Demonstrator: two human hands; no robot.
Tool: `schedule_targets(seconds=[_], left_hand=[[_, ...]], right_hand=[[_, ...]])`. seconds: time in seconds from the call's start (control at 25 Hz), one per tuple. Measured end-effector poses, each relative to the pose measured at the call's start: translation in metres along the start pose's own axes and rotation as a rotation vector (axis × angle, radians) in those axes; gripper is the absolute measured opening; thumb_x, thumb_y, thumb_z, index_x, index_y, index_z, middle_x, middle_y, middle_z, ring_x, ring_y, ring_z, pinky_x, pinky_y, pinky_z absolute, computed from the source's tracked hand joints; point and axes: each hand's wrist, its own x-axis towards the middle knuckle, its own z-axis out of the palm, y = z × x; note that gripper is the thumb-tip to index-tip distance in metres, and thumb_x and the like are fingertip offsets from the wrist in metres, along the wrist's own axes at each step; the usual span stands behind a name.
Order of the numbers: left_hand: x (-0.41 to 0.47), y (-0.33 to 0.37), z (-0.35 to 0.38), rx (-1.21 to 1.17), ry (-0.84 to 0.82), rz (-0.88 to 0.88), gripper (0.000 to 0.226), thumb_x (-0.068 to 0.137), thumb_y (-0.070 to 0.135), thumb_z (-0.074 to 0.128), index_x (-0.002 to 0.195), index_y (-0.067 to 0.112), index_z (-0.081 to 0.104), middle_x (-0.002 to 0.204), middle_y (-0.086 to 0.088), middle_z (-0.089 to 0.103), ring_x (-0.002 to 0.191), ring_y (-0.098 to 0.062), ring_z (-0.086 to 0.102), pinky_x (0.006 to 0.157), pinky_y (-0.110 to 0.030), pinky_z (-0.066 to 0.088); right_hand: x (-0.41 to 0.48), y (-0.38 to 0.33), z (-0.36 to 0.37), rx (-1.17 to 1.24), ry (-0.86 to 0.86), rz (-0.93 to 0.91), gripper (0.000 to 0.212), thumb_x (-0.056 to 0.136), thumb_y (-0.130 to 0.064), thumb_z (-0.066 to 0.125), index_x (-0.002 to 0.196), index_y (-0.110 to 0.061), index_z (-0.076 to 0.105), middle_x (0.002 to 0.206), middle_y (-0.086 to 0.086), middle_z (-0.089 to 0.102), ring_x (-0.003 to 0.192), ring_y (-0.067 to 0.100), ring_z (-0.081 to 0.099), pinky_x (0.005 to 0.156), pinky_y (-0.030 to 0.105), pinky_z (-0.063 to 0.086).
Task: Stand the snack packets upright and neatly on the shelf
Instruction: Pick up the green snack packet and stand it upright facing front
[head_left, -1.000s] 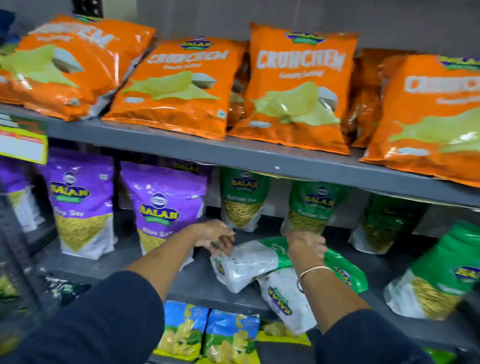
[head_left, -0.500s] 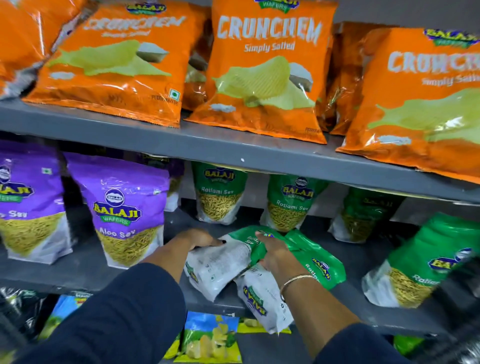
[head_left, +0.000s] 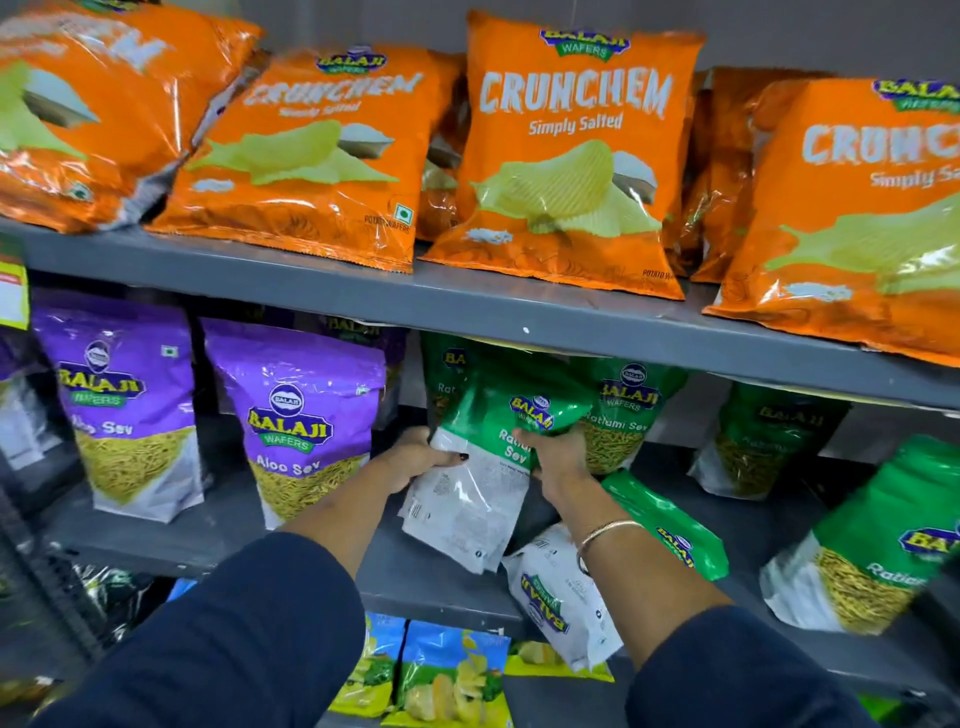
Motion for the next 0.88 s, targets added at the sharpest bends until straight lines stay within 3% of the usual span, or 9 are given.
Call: schedule_targets(seconds=[0.08, 0.12, 0.24, 0.4, 0.48, 0.56, 0.64, 0.76, 0.88], left_hand=[[0.004, -0.004, -0.004, 0.017, 0.084, 0.069, 0.104, 0.037, 0.042, 0.084, 0.124, -0.003, 0.049, 0.123, -0.018, 0.061, 0.112, -0.030, 0.059, 0.093, -0.040, 0.053], [-0.001, -0.004, -0.004, 0.015, 0.116, 0.100, 0.100, 0.039, 0.036, 0.085, 0.123, -0.004, 0.050, 0.124, -0.020, 0.061, 0.114, -0.031, 0.059, 0.099, -0.041, 0.050], [-0.018, -0.006, 0.001, -0.019, 0.190, 0.135, 0.066, 0.059, 0.004, 0.082, 0.117, -0.003, 0.053, 0.117, -0.020, 0.064, 0.104, -0.024, 0.060, 0.096, -0.040, 0.048], [-0.020, -0.005, -0.003, -0.023, 0.043, 0.123, 0.073, 0.064, -0.008, 0.074, 0.130, 0.003, 0.043, 0.122, -0.014, 0.060, 0.113, -0.025, 0.056, 0.103, -0.038, 0.045], [-0.021, -0.002, -0.011, 0.067, -0.057, 0.107, 0.074, 0.062, -0.011, 0.064, 0.132, 0.003, 0.043, 0.121, -0.016, 0.060, 0.109, -0.028, 0.058, 0.096, -0.033, 0.050], [-0.025, -0.002, -0.019, 0.137, -0.082, 0.087, 0.061, 0.068, -0.015, 0.051, 0.127, -0.001, 0.047, 0.098, -0.011, 0.062, 0.078, -0.019, 0.057, 0.060, -0.014, 0.052], [-0.027, -0.002, -0.021, 0.128, -0.068, 0.058, 0.049, 0.079, -0.018, 0.041, 0.124, 0.002, 0.048, 0.081, 0.000, 0.058, 0.065, -0.007, 0.048, 0.047, -0.012, 0.041], [-0.031, -0.002, -0.015, 0.095, -0.062, 0.095, 0.041, 0.082, -0.013, 0.052, 0.113, 0.014, 0.048, 0.079, 0.000, 0.058, 0.061, 0.003, 0.060, 0.051, -0.010, 0.042], [-0.029, -0.003, -0.003, 0.112, -0.056, 0.160, 0.062, 0.073, -0.012, 0.066, 0.127, 0.009, 0.044, 0.107, -0.008, 0.056, 0.101, -0.011, 0.055, 0.073, -0.014, 0.042]], right_hand=[[0.000, -0.004, -0.001, -0.047, -0.097, -0.133, 0.067, 0.064, 0.015, 0.073, 0.121, 0.003, 0.040, 0.120, 0.012, 0.056, 0.112, 0.028, 0.054, 0.096, 0.042, 0.045], [-0.001, -0.004, 0.000, -0.094, -0.129, -0.188, 0.071, 0.062, 0.016, 0.074, 0.122, 0.003, 0.039, 0.123, 0.015, 0.056, 0.113, 0.029, 0.054, 0.098, 0.042, 0.046], [-0.002, 0.004, 0.000, -0.252, -0.202, -0.276, 0.070, 0.062, 0.017, 0.072, 0.122, 0.001, 0.040, 0.121, 0.018, 0.057, 0.112, 0.029, 0.054, 0.099, 0.040, 0.045], [-0.006, 0.006, 0.000, -0.478, -0.094, -0.262, 0.070, 0.068, -0.008, 0.078, 0.125, 0.005, 0.038, 0.127, 0.022, 0.056, 0.118, 0.034, 0.052, 0.100, 0.040, 0.043], [-0.010, 0.005, 0.001, -0.634, -0.045, -0.182, 0.082, 0.071, -0.030, 0.076, 0.127, 0.008, 0.031, 0.130, 0.026, 0.051, 0.117, 0.038, 0.052, 0.097, 0.044, 0.046], [-0.014, 0.006, 0.001, -0.631, -0.079, -0.007, 0.087, 0.074, -0.042, 0.070, 0.129, 0.005, 0.023, 0.128, 0.023, 0.047, 0.104, 0.039, 0.057, 0.079, 0.049, 0.054], [-0.012, 0.009, 0.002, -0.565, -0.152, 0.069, 0.078, 0.081, -0.035, 0.064, 0.132, -0.001, 0.016, 0.118, 0.015, 0.047, 0.088, 0.032, 0.060, 0.058, 0.040, 0.054], [-0.006, 0.017, 0.003, -0.692, -0.249, 0.017, 0.064, 0.077, -0.007, 0.062, 0.126, -0.006, 0.021, 0.114, 0.014, 0.050, 0.096, 0.023, 0.051, 0.069, 0.039, 0.048], [-0.015, 0.019, -0.003, -0.879, -0.456, 0.007, 0.080, 0.070, 0.000, 0.071, 0.134, -0.008, 0.023, 0.115, 0.013, 0.046, 0.110, 0.027, 0.045, 0.086, 0.038, 0.046]])
